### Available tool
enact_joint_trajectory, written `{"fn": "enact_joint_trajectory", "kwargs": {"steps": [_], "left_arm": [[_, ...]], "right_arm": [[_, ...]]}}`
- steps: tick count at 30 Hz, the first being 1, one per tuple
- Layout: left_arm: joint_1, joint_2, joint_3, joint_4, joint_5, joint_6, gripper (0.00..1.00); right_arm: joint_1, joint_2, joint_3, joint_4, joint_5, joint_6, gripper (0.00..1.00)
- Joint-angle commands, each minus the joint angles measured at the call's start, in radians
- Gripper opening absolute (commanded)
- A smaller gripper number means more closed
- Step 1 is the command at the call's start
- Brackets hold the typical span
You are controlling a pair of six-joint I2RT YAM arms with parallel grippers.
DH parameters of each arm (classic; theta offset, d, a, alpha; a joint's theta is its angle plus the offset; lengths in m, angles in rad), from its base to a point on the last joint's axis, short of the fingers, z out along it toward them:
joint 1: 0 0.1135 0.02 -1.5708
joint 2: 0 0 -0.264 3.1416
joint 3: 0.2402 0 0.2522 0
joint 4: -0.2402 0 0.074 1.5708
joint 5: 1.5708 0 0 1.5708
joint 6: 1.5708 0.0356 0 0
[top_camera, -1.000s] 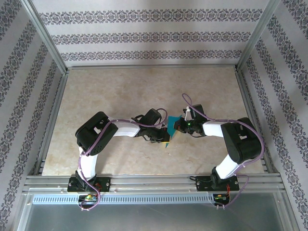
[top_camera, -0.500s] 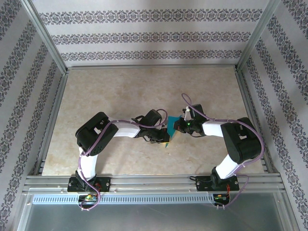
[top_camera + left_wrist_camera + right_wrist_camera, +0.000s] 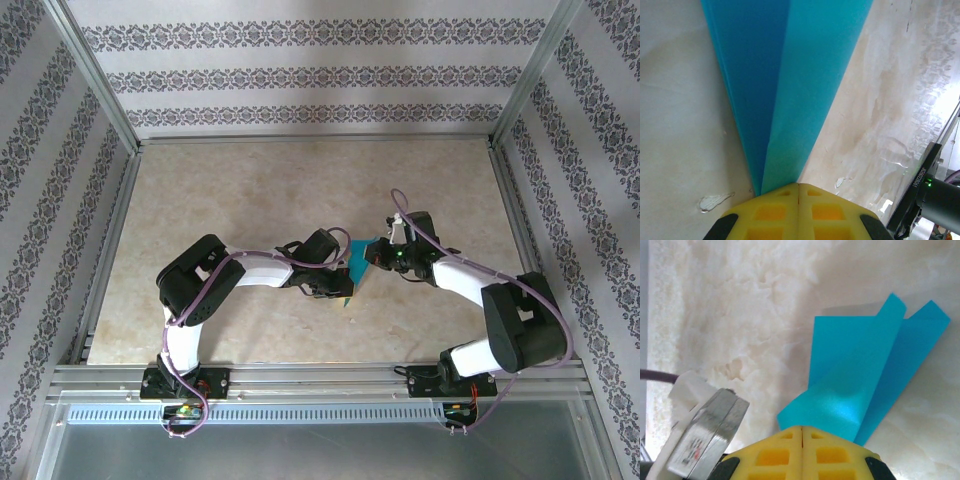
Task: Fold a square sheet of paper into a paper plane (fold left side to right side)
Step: Fold the wing for the fifth time at the center of the table.
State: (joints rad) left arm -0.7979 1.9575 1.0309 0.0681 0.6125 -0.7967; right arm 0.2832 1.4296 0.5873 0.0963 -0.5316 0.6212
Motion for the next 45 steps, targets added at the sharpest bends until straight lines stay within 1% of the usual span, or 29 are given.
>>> {"fn": "enact_joint_trajectory", "kwargs": {"steps": [1,7,12,20,31,45], "left_arm": [[-0.014,0.022,-0.028,-0.11,-0.084,0.02,0.0],[-0.014,0.02,-0.025,-0.114,-0.086,0.021,0.0],[-0.014,0.018,-0.026,-0.12,-0.089,0.021,0.0],[-0.014,0.016,-0.023,-0.148,-0.102,0.027,0.0],[-0.015,0.006,-0.02,-0.199,-0.128,0.043,0.0],[-0.015,0.009,-0.039,-0.199,-0.13,0.035,0.0]], "right_arm": [[0.014,-0.002,-0.051,0.04,-0.04,0.001,0.0],[0.051,0.061,-0.054,0.098,-0.038,0.003,0.0],[0.059,0.117,-0.037,0.145,-0.047,0.005,0.0],[0.054,0.187,-0.001,0.158,-0.027,-0.03,0.0],[0.016,0.255,0.03,0.115,0.01,-0.088,0.0],[-0.07,0.308,0.121,0.056,-0.008,-0.138,0.0]]}}
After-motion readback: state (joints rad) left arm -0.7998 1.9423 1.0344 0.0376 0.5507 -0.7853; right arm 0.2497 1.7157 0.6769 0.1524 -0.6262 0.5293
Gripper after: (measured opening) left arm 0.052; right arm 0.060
